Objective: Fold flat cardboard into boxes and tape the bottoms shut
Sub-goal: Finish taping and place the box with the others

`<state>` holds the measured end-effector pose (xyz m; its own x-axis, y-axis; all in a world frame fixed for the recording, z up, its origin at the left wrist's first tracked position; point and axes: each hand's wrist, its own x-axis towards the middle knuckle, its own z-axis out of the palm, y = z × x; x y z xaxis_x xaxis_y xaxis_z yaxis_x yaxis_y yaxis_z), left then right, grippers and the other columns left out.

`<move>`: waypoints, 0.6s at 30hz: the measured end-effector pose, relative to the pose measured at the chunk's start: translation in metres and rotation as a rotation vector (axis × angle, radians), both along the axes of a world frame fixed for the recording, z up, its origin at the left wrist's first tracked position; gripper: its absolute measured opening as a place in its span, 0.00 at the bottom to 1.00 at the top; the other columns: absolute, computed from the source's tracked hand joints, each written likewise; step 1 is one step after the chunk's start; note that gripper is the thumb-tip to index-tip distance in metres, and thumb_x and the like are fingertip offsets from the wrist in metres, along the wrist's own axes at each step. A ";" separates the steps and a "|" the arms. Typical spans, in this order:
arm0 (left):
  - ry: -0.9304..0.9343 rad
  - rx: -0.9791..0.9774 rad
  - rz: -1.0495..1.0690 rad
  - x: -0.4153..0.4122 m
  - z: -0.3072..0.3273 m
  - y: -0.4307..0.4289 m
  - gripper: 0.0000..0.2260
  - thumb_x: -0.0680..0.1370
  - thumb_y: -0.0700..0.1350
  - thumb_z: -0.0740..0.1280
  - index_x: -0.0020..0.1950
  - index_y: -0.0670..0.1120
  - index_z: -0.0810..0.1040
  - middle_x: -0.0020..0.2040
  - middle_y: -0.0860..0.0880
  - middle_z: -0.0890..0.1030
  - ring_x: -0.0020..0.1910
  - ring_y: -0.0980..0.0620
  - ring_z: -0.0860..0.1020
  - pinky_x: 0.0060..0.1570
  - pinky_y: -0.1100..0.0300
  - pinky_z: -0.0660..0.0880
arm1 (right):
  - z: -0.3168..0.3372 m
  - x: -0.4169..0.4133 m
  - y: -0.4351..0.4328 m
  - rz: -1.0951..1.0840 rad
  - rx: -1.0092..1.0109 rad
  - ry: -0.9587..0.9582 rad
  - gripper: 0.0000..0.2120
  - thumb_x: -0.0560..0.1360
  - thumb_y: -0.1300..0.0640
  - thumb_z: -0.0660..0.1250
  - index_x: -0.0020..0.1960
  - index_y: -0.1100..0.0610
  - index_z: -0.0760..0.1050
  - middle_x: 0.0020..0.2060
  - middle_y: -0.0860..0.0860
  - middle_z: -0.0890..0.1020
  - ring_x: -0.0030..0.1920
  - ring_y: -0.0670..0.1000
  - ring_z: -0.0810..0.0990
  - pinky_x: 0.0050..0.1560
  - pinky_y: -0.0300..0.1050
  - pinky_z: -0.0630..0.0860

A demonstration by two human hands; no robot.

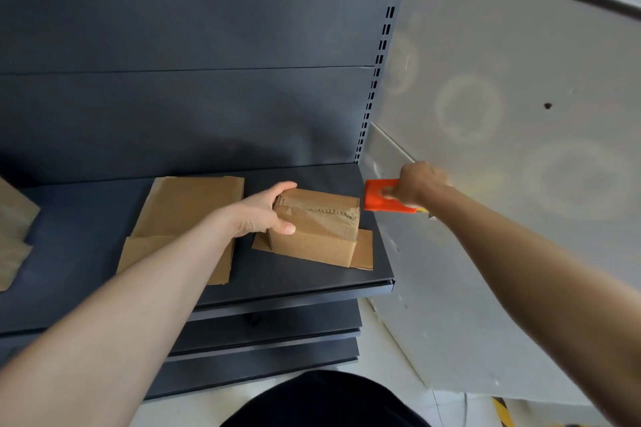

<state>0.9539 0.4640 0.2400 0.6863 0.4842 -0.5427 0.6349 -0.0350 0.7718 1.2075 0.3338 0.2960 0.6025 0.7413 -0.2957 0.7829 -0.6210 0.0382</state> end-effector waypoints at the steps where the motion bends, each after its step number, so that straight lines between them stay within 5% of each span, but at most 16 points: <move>1: 0.002 -0.001 0.006 0.000 0.000 0.000 0.44 0.67 0.39 0.75 0.73 0.66 0.57 0.71 0.50 0.66 0.67 0.45 0.69 0.68 0.45 0.67 | 0.003 0.007 0.005 -0.005 0.036 -0.023 0.25 0.75 0.38 0.63 0.56 0.59 0.76 0.49 0.56 0.79 0.53 0.59 0.78 0.50 0.47 0.73; 6: -0.013 -0.042 0.041 -0.003 -0.001 -0.007 0.44 0.70 0.37 0.74 0.73 0.70 0.54 0.75 0.53 0.62 0.72 0.48 0.65 0.72 0.47 0.62 | -0.006 0.012 0.033 0.214 -0.015 -0.002 0.22 0.78 0.45 0.60 0.65 0.58 0.71 0.61 0.58 0.78 0.63 0.59 0.74 0.61 0.48 0.69; 10: 0.002 -0.055 0.074 -0.002 0.000 -0.011 0.48 0.71 0.37 0.73 0.72 0.72 0.46 0.77 0.52 0.58 0.74 0.50 0.61 0.73 0.47 0.59 | -0.035 0.001 0.057 0.326 -0.054 -0.012 0.19 0.77 0.45 0.61 0.64 0.53 0.73 0.58 0.55 0.79 0.64 0.56 0.72 0.62 0.48 0.65; 14: 0.079 -0.041 0.122 -0.003 -0.002 -0.010 0.50 0.71 0.41 0.74 0.76 0.63 0.40 0.78 0.49 0.56 0.75 0.49 0.59 0.73 0.47 0.59 | -0.063 -0.009 0.074 0.310 -0.025 0.064 0.20 0.77 0.46 0.64 0.66 0.52 0.73 0.61 0.53 0.78 0.65 0.56 0.72 0.64 0.49 0.65; 18: 0.098 -0.044 0.129 -0.006 -0.004 -0.010 0.37 0.72 0.44 0.74 0.77 0.49 0.58 0.71 0.51 0.69 0.68 0.51 0.69 0.70 0.51 0.65 | -0.068 -0.015 0.081 0.225 0.179 0.256 0.17 0.78 0.54 0.62 0.65 0.52 0.75 0.62 0.58 0.78 0.61 0.60 0.77 0.60 0.49 0.74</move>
